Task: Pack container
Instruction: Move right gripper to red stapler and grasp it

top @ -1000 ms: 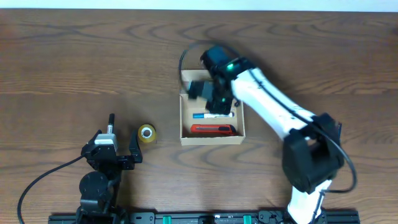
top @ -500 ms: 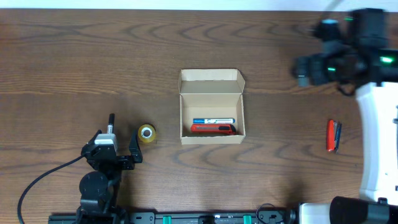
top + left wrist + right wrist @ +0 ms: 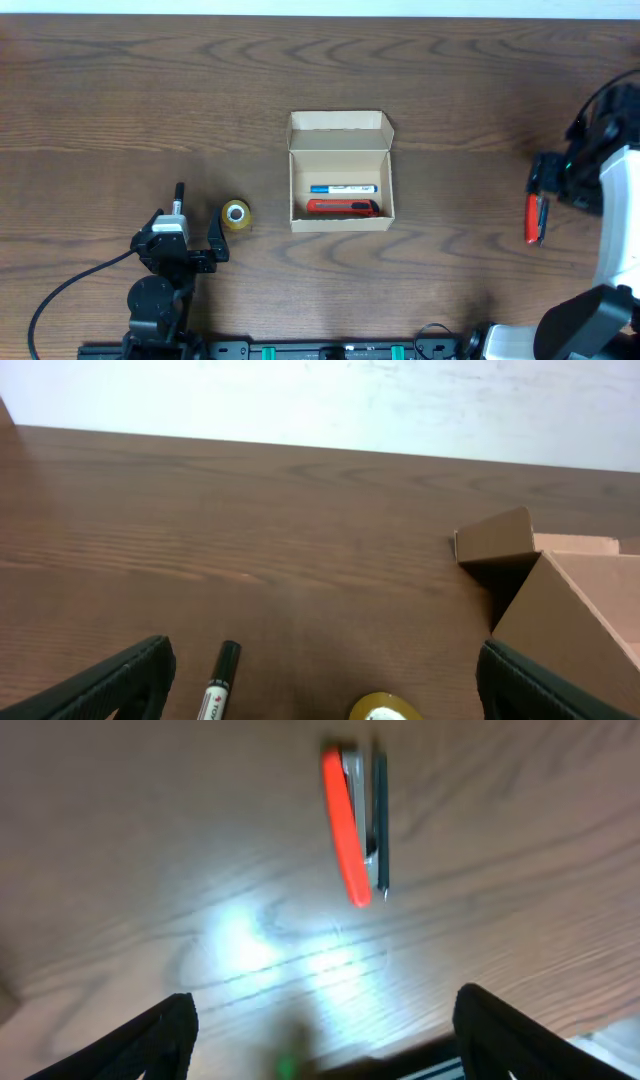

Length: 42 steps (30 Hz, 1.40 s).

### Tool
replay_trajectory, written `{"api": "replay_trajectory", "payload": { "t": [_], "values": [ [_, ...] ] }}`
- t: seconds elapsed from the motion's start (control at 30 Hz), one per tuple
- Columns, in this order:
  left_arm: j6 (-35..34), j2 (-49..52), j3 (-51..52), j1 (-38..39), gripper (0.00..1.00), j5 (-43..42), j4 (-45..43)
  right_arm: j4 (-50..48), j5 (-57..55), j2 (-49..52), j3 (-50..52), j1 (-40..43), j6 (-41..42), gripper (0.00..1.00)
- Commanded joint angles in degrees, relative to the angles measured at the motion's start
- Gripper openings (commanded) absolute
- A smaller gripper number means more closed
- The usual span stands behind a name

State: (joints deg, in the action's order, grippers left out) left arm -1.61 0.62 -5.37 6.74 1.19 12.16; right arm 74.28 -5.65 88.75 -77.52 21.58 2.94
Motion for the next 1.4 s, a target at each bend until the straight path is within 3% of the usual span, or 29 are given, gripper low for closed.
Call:
{"api": "replay_trajectory", "payload": {
  "t": [0.0,0.17,0.23,0.5,1.37],
  "values": [
    [0.33,-0.39,1.53,-0.37,0.95,-0.81,0.66,-3.8,-1.88,-3.3,6.71,0.98,3.87,0.79],
    [0.33,-0.39,1.53,-0.35,0.95,-0.81,0.68,-12.15,-2.05,-4.2,11.78,4.15,2.82,0.87],
    [0.33,-0.39,1.53,-0.35,0.95,-0.81,0.68,-15.26,-1.86,-4.2,12.72,5.18,1.31,0.99],
    [0.33,-0.39,1.53,-0.35,0.96,-0.81,0.68,-23.52,-1.38,-2.82,14.75,8.74,0.28,0.99],
    [0.33,-0.39,1.51,-0.37,0.95,-0.81,0.68,-32.3,1.36,19.34,15.02,8.59,-0.37,0.98]
  ]
}}
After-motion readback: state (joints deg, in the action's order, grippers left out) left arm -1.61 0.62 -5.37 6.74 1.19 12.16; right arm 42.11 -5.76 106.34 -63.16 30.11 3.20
